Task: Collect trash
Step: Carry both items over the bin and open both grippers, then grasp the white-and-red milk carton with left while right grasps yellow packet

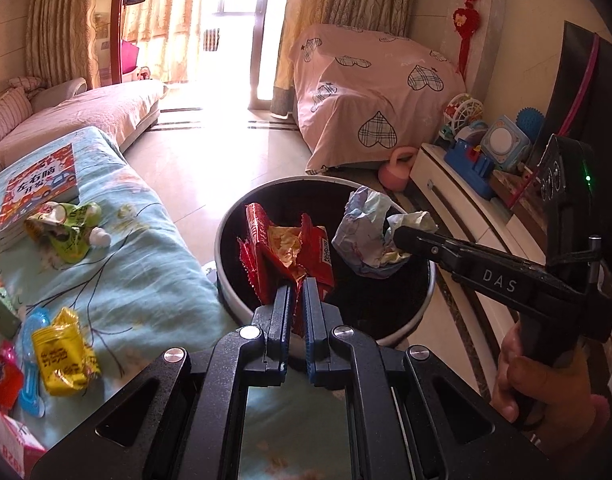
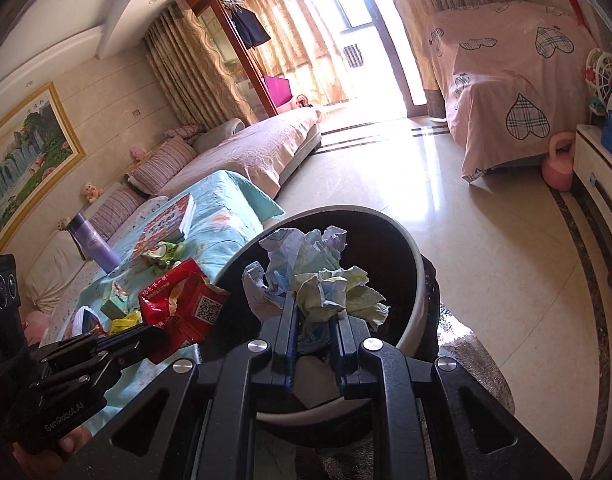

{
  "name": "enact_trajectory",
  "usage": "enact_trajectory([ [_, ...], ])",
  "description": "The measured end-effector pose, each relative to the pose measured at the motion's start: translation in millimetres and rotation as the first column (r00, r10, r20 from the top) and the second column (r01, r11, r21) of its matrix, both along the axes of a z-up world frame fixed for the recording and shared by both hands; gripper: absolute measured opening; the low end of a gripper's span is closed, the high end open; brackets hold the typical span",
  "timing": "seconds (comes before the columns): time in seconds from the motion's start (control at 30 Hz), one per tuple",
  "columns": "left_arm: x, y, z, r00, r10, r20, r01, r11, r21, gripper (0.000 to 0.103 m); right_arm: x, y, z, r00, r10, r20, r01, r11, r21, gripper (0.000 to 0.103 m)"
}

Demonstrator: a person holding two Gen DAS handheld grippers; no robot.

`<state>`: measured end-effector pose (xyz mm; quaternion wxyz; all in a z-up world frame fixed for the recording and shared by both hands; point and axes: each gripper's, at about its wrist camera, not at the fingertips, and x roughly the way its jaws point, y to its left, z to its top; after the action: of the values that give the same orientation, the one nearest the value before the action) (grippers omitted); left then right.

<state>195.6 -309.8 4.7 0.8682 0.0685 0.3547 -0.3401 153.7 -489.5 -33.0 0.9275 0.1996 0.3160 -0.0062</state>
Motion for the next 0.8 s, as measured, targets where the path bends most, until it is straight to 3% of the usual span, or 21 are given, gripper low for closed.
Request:
enact_trajectory([
  [0.17,16.8,-7.9,-8.7,0.998,-0.006,-0.056,0.005,1.000,-0.015,0.010,8.4,-3.3,-6.7,1.000,-0.006,-0.028,0.006,1.000,-0.002,0.017],
  [0.27,21.6,-6.9,-12.6,0.997,0.004,-0.083,-0.005,1.000,-0.014,0.021,11.4,-5.1,-8.6,0.999,-0.008,-0.037,0.008,1.000,-0.007,0.021],
  [0.37,15.7,2.1,-10.5,0.997,0.021,-0.077,-0.022,1.000,-0.021,0.035,9.8,-7.2,-7.0,0.999,-0.017,-0.036,0.017,1.000,0.003,0.037],
  [0.4,13.3,5.6,-9.7,0.997,0.028,-0.072,-0.030,0.999,-0.023,0.047,7.1,-7.6,-5.7,0.999,-0.023,-0.028,0.023,1.000,0.007,0.045],
  [0.47,5.8,14.8,-6.9,0.997,0.042,-0.061,-0.044,0.998,-0.037,0.055,3.7,-7.7,-3.4,1.000,-0.025,-0.014,0.025,1.000,0.014,0.064],
  [0.5,3.0,21.1,-6.6,0.997,0.043,-0.060,-0.046,0.998,-0.042,0.055,1.1,-6.4,-2.0,1.000,-0.026,-0.007,0.026,1.000,0.016,0.070],
  [0.6,-10.0,37.4,-5.1,0.997,0.062,-0.046,-0.064,0.997,-0.044,0.056,-4.8,1.0,2.1,1.000,-0.023,0.009,0.023,1.000,0.013,0.072],
  [0.8,-32.7,80.1,-5.1,0.994,0.109,-0.018,-0.110,0.993,-0.033,0.059,-21.5,32.3,6.0,0.999,0.000,0.045,-0.001,1.000,0.017,0.088],
])
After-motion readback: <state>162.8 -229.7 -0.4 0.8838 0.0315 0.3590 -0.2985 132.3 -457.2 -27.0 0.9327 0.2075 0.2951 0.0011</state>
